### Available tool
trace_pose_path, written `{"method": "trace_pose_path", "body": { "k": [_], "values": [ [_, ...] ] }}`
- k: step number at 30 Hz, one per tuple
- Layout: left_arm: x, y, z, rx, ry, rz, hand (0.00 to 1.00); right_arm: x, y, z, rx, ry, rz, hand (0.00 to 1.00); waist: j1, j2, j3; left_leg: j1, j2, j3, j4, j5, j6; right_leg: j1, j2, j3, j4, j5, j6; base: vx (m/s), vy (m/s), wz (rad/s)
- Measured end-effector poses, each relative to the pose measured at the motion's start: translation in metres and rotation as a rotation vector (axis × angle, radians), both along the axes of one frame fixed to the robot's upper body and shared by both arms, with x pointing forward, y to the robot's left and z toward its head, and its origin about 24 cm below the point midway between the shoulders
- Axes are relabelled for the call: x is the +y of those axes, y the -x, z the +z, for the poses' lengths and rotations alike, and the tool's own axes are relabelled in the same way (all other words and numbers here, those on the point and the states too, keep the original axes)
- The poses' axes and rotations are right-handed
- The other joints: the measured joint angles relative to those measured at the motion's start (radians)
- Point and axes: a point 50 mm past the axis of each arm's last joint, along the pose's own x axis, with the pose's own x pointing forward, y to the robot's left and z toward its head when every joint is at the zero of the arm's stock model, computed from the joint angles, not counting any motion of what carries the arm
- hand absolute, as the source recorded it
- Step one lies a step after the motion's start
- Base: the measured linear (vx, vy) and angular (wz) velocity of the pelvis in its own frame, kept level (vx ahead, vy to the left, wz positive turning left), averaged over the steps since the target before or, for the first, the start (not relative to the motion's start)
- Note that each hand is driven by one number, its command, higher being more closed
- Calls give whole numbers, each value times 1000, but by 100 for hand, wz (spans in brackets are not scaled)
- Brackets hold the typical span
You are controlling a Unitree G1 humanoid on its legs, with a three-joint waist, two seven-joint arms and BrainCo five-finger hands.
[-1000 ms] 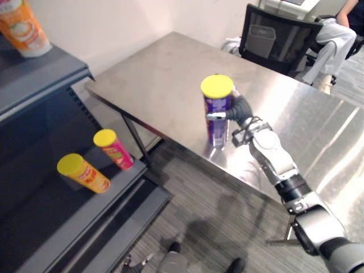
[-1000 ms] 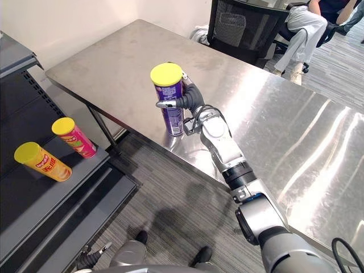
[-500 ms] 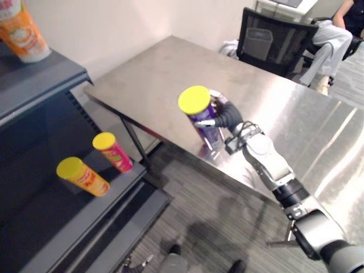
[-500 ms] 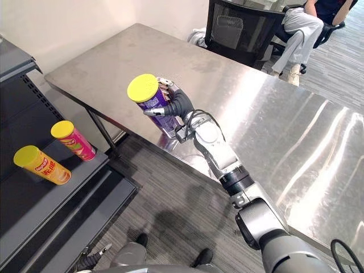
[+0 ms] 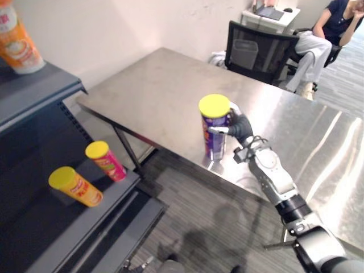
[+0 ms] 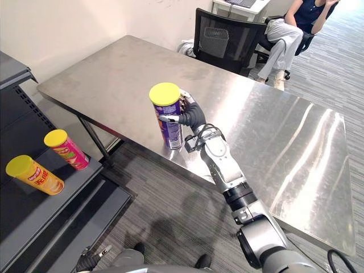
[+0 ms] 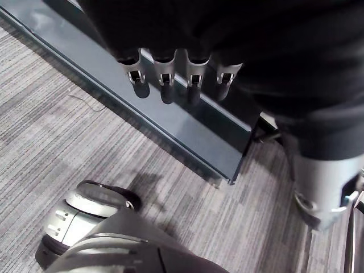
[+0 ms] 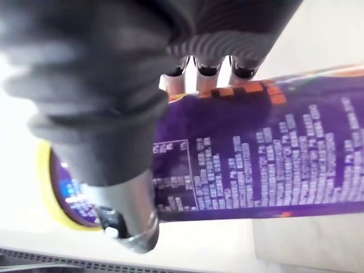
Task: Put the gum and the chips on the shelf.
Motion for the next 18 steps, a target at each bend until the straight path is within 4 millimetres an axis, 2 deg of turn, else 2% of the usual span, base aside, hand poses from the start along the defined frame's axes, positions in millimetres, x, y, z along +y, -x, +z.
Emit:
{"method": "trace_pose_path", "body": {
  "k": [6, 8, 13, 15, 18],
  "values": [
    [1, 0, 0, -1, -5, 2, 0, -16, -1, -2, 12, -97, -142, 100, -9, -5, -3, -1, -1, 4, 1, 0, 0, -13, 0, 9, 1, 2, -1, 30, 5, -4],
    [1, 2, 0, 4, -7, 5, 0, -20, 0, -4, 18, -131, -186, 100, -23, -5, -3, 0, -1, 8, 1, 0, 0, -13, 0, 10, 1, 2, -1, 5, 3, -3],
    [1, 4, -1, 13, -10, 8, 0, -35, 13, -18, 20, -181, -247, 100, -31, -3, -2, 14, 2, 32, 3, -8, 1, -14, 1, 38, 4, 3, -1, -11, -1, -15],
    [2, 7, -1, 21, -10, 10, 0, -38, 16, -19, 11, -193, -256, 100, -48, -2, -1, 11, 3, 33, 4, -9, 0, -15, 1, 39, 4, 3, -1, -14, -3, -2],
    [1, 6, -1, 22, -14, 13, 0, -44, 19, -19, 1, -210, -267, 100, -48, 2, 0, 8, 9, 55, 6, -12, -1, -30, 7, 63, 4, 3, -1, -18, -8, -18]
  ]
}}
